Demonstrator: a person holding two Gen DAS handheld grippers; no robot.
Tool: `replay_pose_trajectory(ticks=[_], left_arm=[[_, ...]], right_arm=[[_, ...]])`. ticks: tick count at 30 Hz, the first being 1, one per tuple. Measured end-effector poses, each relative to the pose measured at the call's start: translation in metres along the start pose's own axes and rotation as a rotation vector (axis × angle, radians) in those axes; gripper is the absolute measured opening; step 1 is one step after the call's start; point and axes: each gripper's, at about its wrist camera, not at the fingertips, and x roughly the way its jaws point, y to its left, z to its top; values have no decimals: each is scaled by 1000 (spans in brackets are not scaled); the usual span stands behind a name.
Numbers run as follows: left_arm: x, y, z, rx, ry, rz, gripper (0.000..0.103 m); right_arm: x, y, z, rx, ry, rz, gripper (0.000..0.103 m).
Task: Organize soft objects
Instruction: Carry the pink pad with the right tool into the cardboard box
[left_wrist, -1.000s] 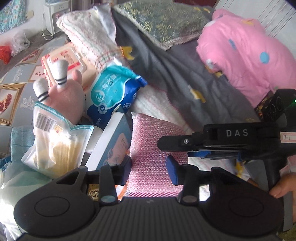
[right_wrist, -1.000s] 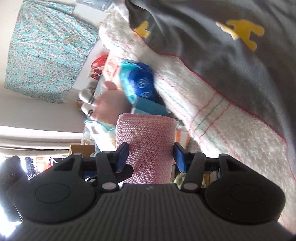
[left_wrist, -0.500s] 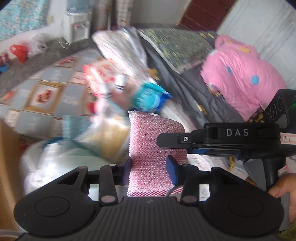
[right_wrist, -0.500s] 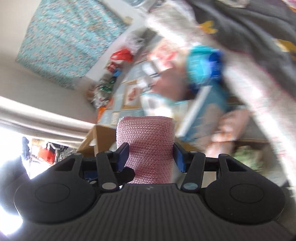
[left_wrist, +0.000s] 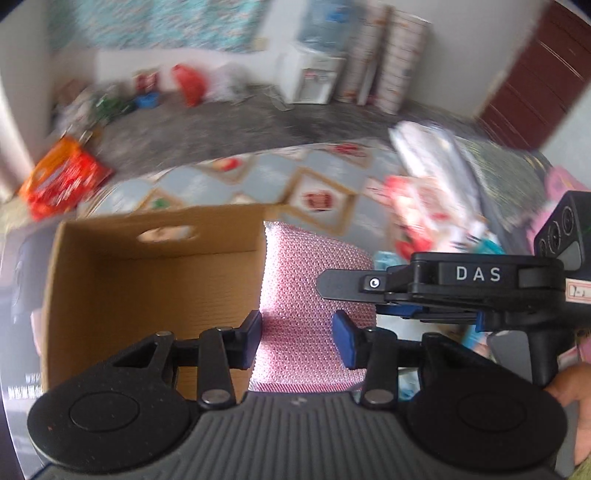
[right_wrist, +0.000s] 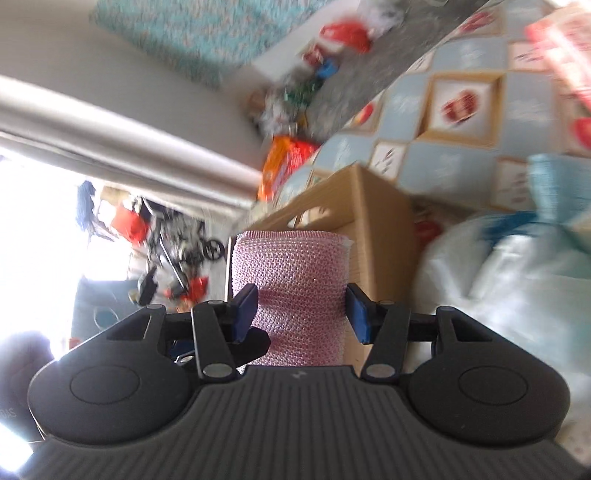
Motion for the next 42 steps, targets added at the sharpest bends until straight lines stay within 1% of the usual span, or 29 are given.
replay_pose_trajectory(ticks=[3,5,6,9,10,12,14,16,18,23,25,27,33,35,39,41,42], left_arm=[[19,40,7,-71,-3,-6,42],[32,59,10,-97,-12,0,42],[41,68,12,-107,-18,-1,43],[77,90,14,-128,18,5,45],[90,94,11,-129,36,8,45],[117,100,10,-122,91,40,44],[132,103,7,-119,129,56,44],[137,105,4,-125,137,56,45],[140,107,4,-133,138,68,48],[162,113,12,-196,172,87,48],[171,115,14,-214,175,83,48],[174,115,17,-224,162,51,48],[179,101,20,-154,157,0,48],[180,95,20,-137,153,-2,48],[177,90,22,-128,135,3,51],[171,90,22,-141,123,4,56],[169,90,24,-150,119,2,63]], right_arm=[[38,14,13,-34,20,-36,52],[56,16,23,-64,11,-72,53],[63,12,29,-79,3,-94,55],[72,8,40,-113,-34,-174,56],[71,3,42,-108,-43,-177,56],[65,-5,42,-70,-62,-146,56],[55,-8,37,-64,-84,-164,57],[42,-8,29,-63,-104,-175,57],[33,-13,23,-39,-119,-158,57],[13,-22,9,29,-151,-158,57],[9,-27,5,51,-161,-160,57],[7,-32,2,68,-165,-164,57],[-1,-39,0,77,-176,-176,57],[-4,-40,0,78,-183,-177,57],[-9,-43,-2,80,-194,-185,57],[-13,-45,-5,88,-206,-183,57],[-16,-47,-7,94,-216,-182,58]])
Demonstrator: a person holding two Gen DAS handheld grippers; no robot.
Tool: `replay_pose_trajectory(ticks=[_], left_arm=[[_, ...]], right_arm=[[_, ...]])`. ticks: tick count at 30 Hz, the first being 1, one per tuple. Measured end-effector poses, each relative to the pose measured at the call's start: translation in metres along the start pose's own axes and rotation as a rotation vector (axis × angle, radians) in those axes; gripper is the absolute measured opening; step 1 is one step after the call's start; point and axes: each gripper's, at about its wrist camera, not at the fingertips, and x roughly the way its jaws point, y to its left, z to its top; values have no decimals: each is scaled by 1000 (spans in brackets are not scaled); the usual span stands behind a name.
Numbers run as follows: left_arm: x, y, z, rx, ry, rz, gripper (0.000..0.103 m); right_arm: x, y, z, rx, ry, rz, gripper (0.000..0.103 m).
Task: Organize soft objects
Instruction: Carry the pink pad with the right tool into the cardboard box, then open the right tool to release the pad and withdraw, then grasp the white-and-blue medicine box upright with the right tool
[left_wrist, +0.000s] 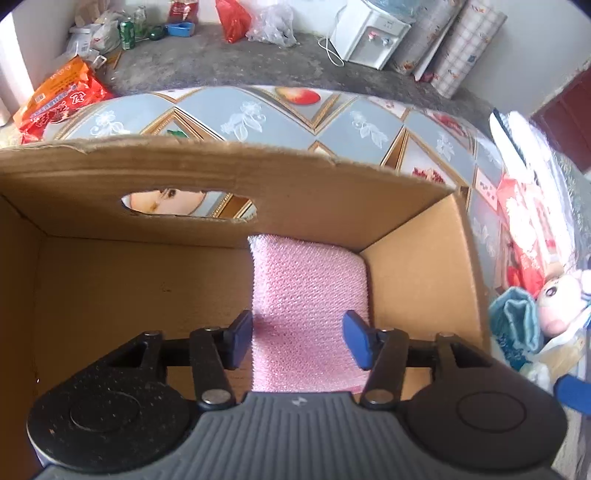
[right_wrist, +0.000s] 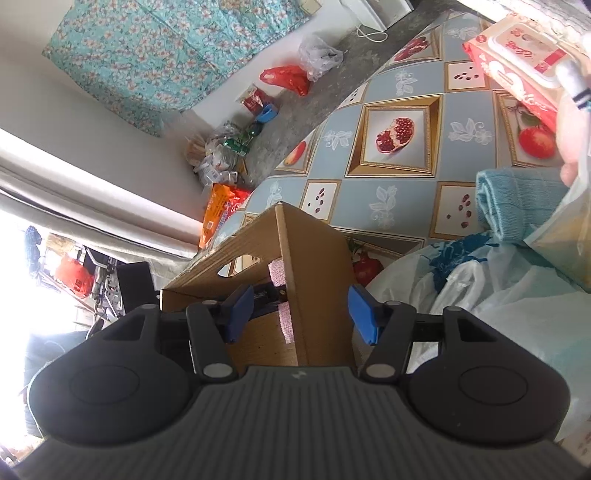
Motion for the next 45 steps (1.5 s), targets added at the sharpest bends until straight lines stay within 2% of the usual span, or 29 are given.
replay_pose_trajectory(ticks=[1,3,10,15,19,27,30,34,39,45], left_arm=[[-4,0,0,-10,-7,1,67],[-15,-2,1,-17,-31,15,69],[-75,-26,-4,2,-140,74,70],[-114,-70,-9,26,-236,78,70],[-120,-123,-18,73,-253,20,70],[-89,-236,-48,218,-189,-107,68],[-69,-270,-58,269,-133,-137,62],[-39,-306,-74,340,-48,-168,51],[-1,-333,-87,377,60,-187,35],[25,-347,-98,389,121,-183,28]], right_arm=[[-3,-2,-1,9,-10,1,58],[-12,-7,-3,29,-35,4,60],[-52,-38,-9,94,-130,33,65],[-78,-78,-2,147,-130,27,66],[-112,-114,6,149,-137,-14,66],[-171,-208,27,207,-150,-152,66],[-181,-241,43,244,-162,-181,66],[-174,-275,65,267,-135,-184,66],[-149,-287,88,263,-69,-180,65],[-115,-287,100,222,3,-208,63]])
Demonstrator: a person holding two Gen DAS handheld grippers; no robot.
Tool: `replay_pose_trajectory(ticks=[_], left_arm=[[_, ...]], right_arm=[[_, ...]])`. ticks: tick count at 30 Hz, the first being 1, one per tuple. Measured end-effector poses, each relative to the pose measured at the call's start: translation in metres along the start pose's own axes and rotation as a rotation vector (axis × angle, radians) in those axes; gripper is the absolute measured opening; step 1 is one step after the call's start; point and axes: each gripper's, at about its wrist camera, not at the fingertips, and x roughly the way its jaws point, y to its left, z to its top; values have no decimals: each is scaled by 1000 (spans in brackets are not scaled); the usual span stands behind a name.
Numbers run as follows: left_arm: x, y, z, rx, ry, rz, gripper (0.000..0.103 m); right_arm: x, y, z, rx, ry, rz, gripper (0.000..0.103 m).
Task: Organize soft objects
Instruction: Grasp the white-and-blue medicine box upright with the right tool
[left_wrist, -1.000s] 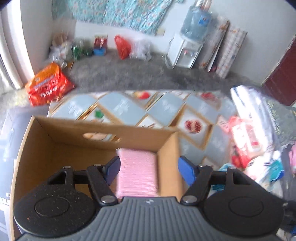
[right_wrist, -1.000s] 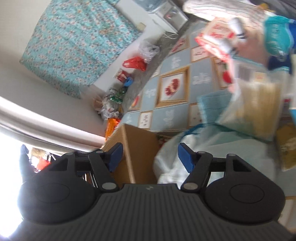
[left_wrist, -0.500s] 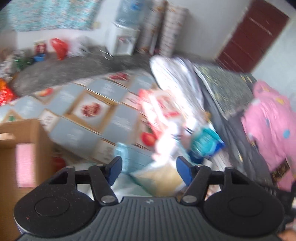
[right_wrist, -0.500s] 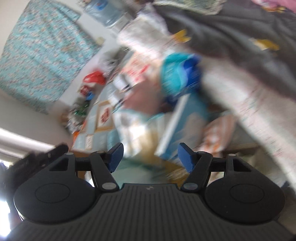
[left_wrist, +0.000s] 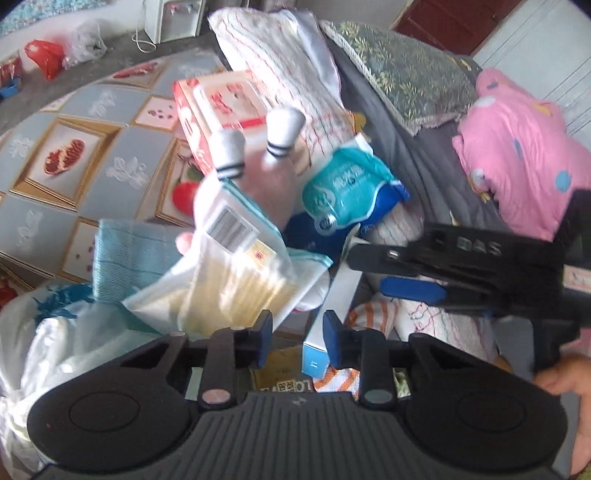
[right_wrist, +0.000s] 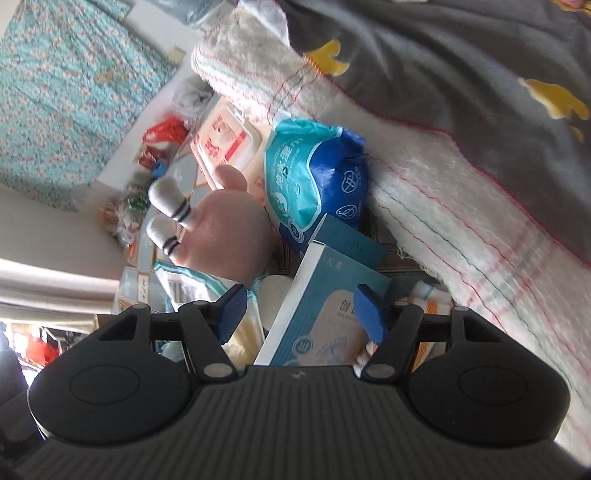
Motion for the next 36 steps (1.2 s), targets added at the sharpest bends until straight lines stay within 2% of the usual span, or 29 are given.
replay_pose_trajectory(ticks=[7,10,14,18,20,24,26,28,32,33,36], left_arm=[[13,-5,-5,-27,24,-35,25],[16,-6,-5,-42,36,-54,25],[15,-13,-7,-31,41,-94,25],[14,-23,-10,-14,56,-171,25],[16,-29,-13,-6,61,-198,26],[20,-35,-16,23,66,-193,30],[24,-35,-15,31,72,-178,40],[29,-33,-11,30,86,-160,57],[41,-30,-4,54,93,-157,69],[46,-30,-2,66,108,-162,75],[62,-36,2,126,159,-171,78]], right_arm=[[25,-4,2,-16,65,-36,56],[25,-9,2,4,73,-15,55],[13,-15,1,23,73,-5,48],[0,-32,-5,40,95,-41,27],[-6,-43,-9,65,102,-36,26],[-8,-62,-17,117,105,10,26],[-7,-69,-18,139,99,46,25],[-6,-74,-18,138,101,68,25],[-4,-81,-16,143,111,98,25],[-4,-82,-15,145,115,105,25],[-2,-86,-12,146,124,125,25]])
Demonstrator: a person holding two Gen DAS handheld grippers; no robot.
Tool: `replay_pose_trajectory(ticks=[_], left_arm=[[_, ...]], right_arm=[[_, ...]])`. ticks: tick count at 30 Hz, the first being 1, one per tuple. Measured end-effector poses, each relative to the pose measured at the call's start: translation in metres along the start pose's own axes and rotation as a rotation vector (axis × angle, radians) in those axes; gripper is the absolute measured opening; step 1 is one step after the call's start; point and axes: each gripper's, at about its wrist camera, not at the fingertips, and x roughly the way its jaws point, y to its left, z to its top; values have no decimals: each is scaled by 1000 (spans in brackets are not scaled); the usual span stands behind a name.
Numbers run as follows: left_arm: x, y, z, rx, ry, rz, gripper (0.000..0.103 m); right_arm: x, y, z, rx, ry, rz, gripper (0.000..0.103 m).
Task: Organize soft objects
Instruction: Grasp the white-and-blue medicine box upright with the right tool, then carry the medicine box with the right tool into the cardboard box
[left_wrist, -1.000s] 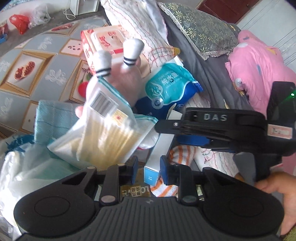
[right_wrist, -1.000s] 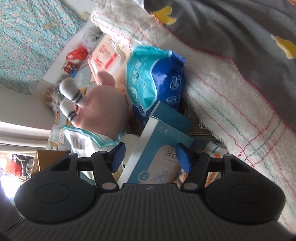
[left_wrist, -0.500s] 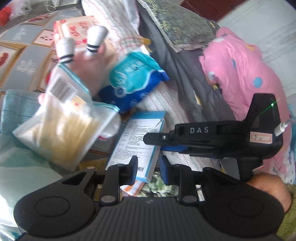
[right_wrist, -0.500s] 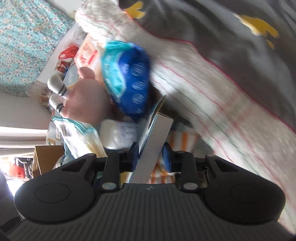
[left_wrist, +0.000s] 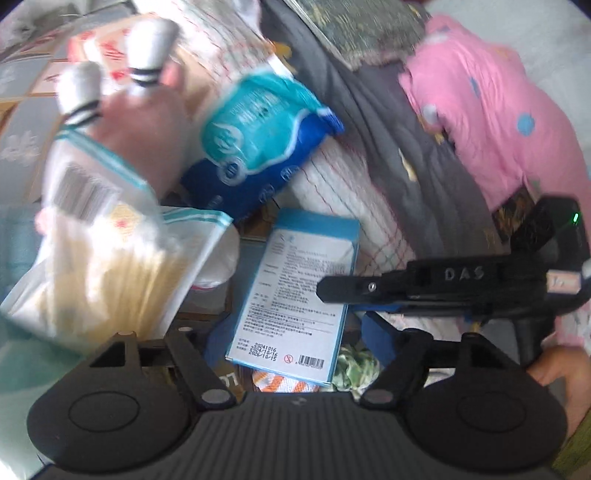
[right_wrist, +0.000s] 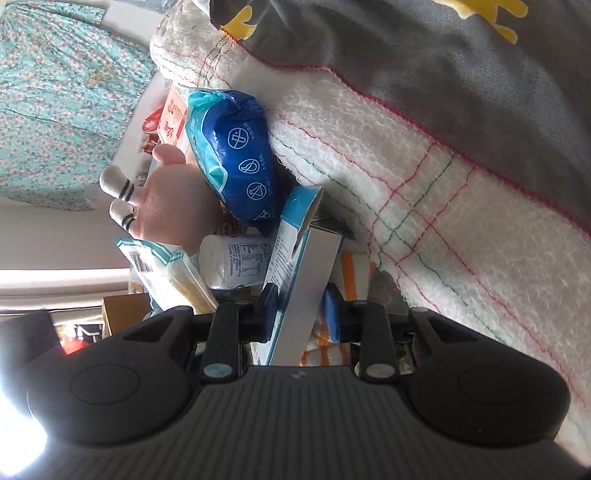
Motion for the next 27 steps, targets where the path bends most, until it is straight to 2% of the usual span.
replay_pose_trajectory(ticks=[5,8,13,19,27], left_arm=[[18,-9,6,68,50,16,83],[25,-10,8,54,52,36,84],[30,-7,8,-2,53,31,75],[23,-5,2,-4,23,25,75],[-11,-14,-9,33,-35,29,75]], right_arm=[[-1,-7,3,7,11,33,25],[-2,-10,3,20,8,52,25],[-3,-9,2,37,-1,82,22],[-7,-6,-2,38,-22,103,20],[-28,14,-22,30,-71,147,20]])
